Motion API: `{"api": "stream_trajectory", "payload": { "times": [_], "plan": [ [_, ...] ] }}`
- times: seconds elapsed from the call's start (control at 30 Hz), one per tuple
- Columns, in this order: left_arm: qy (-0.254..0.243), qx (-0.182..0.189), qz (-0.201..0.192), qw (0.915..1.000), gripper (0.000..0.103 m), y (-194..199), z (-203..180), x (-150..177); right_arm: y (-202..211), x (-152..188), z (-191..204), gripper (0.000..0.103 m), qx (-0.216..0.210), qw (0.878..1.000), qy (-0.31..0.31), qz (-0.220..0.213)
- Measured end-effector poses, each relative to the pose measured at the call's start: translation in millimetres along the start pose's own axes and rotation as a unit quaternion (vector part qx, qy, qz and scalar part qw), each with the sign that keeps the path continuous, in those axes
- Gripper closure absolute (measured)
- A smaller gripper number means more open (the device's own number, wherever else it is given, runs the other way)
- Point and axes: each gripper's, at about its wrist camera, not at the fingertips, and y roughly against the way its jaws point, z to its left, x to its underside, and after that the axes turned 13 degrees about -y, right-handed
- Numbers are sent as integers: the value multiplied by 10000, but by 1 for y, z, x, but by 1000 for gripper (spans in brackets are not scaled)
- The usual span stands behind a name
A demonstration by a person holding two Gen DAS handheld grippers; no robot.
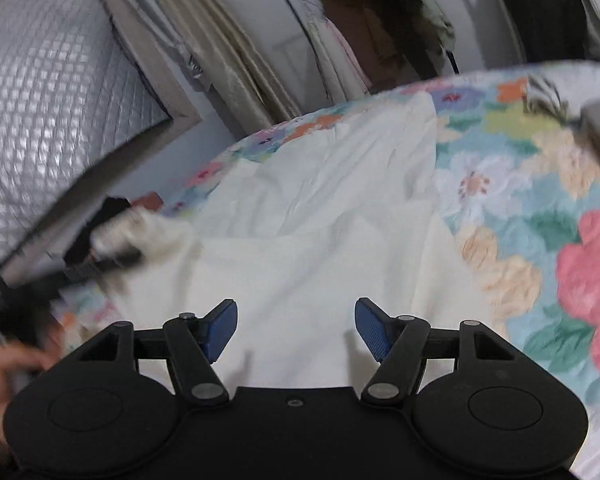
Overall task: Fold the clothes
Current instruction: 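Carry the cuff across the hoodie body with the left gripper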
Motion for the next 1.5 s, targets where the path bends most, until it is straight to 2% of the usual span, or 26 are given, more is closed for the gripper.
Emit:
{"api": "stream_trajectory", "payload": {
  "times": [0.13,0.17,0.3,0.43,0.5,0.63,0.7,0.8,0.9,1.0,1.07,1.13,1.23,1.27,1.33,1.37,1.43,1.5],
  "plan": [
    [285,38,594,9978,82,-13,27,3,-9,8,3,33,355,9980,484,173],
    [356,48,742,9966,79,-16,33,3,-14,10,3,33,484,9968,576,258],
    [643,63,1305,9893,78,-29,59,7,-36,22,-1,33,937,9913,700,603],
    [641,-309,1485,9863,78,-42,64,11,-37,27,5,33,1052,9888,878,593],
    [717,-361,1534,9849,77,-44,68,13,-36,28,8,33,1064,9882,953,556],
    [710,-726,1917,9762,77,-55,77,26,-37,31,7,33,1147,9866,1043,507],
    [961,-808,1798,9757,77,-46,86,29,-35,29,7,33,1175,9870,1001,458],
    [1372,-727,1601,9748,76,-37,102,29,-28,22,5,32,1266,9877,860,315],
    [1226,-693,1780,9739,76,-43,101,33,-18,13,-3,31,1509,9860,703,132],
    [1125,-564,1919,9733,76,-43,99,34,-9,3,-20,30,1670,9856,264,-9],
    [1215,-454,1680,9772,76,-34,103,29,-8,1,-31,30,1568,9876,-33,-10],
    [1256,-351,1146,9848,76,-18,104,20,-10,0,-39,30,1462,9890,-208,-1],
    [1042,-651,393,9916,77,3,101,8,-23,2,-33,30,1585,9873,45,102],
    [914,-805,349,9919,78,6,99,6,-27,3,-30,30,1651,9861,158,125],
    [844,-860,615,9908,67,1,100,8,-34,6,-25,30,1798,9828,377,176],
    [959,-754,881,9886,65,-7,102,13,-34,6,-25,30,1832,9821,393,189],
    [1185,-540,1410,9814,65,-21,108,24,-33,7,-28,30,1846,9821,322,202],
    [1406,-323,1933,9705,65,-36,113,35,-32,6,-32,30,1821,9829,161,222]
  ]
}}
